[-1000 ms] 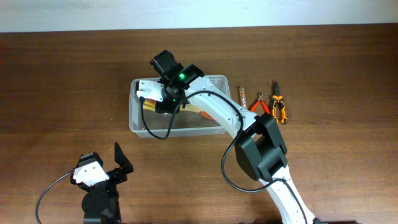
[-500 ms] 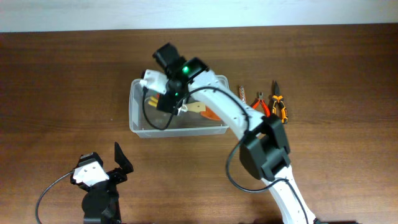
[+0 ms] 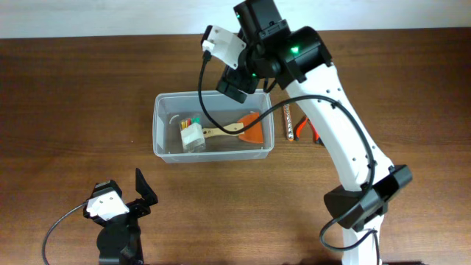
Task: Pack container
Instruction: 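Lower the bit case into the container and open the right gripper, then grasp the orange-black needle-nose pliers with the right gripper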
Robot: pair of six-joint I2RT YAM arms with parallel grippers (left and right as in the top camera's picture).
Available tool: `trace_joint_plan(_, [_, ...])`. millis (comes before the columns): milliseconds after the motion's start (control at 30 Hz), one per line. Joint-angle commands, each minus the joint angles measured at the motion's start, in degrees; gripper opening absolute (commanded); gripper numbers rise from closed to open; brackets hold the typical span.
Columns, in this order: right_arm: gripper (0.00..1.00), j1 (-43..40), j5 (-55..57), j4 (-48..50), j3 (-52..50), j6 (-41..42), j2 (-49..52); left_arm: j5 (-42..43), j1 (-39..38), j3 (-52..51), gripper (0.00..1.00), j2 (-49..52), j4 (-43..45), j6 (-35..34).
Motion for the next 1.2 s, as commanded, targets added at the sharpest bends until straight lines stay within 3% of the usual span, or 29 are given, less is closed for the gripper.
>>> trace_joint_plan(0, [0.99,-4.28,7.78,-0.13,0.07,3.32,-3.13,-0.22,-0.22,-0.22,0.99,-0.15,-0.04,0.50])
trace_joint_plan(100, [0.98,-10.99,7.93,0.20,0.07,12.81,-5.07,-0.22,-0.22,-0.22,0.99,-0.15,-0.04,0.50])
trace_joint_plan(200, [0.99,-19.52,6.29,-1.38,-0.31,27.39,-4.87,-0.20,-0.22,-0.22,0.99,-0.15,-0.04,0.50])
trace_joint_plan(400, [0.99,-33.73,0.22,-2.51,-9.18,43.43,-0.90,-0.22,-0.22,-0.22,0.99,-0.15,-0.04,0.50])
trace_joint_plan(567, [0.87,-38.21,0.31,-1.86,-18.69,44.17,3.28,-0.22,-0.22,-0.22,0.99,-0.15,-0.04,0.50])
trace_joint_plan(800, [0.86,-38.25,2.32,-0.31,-29.40,41.72,6.84,-0.22,-0.22,-0.22,0.99,-0.15,-0.04,0.50])
trace_joint_plan(1067, [0.66,-38.25,3.48,4.13,-37.09,41.55,7.43,-0.22,-0.22,-0.22,0.99,-0.15,-0.04,0.50])
trace_joint_plan(1167, [0.64,-38.01,3.41,5.14,-39.15,41.57,7.43,-0.22,-0.22,-0.22,0.99,-0.15,-0.04,0.50])
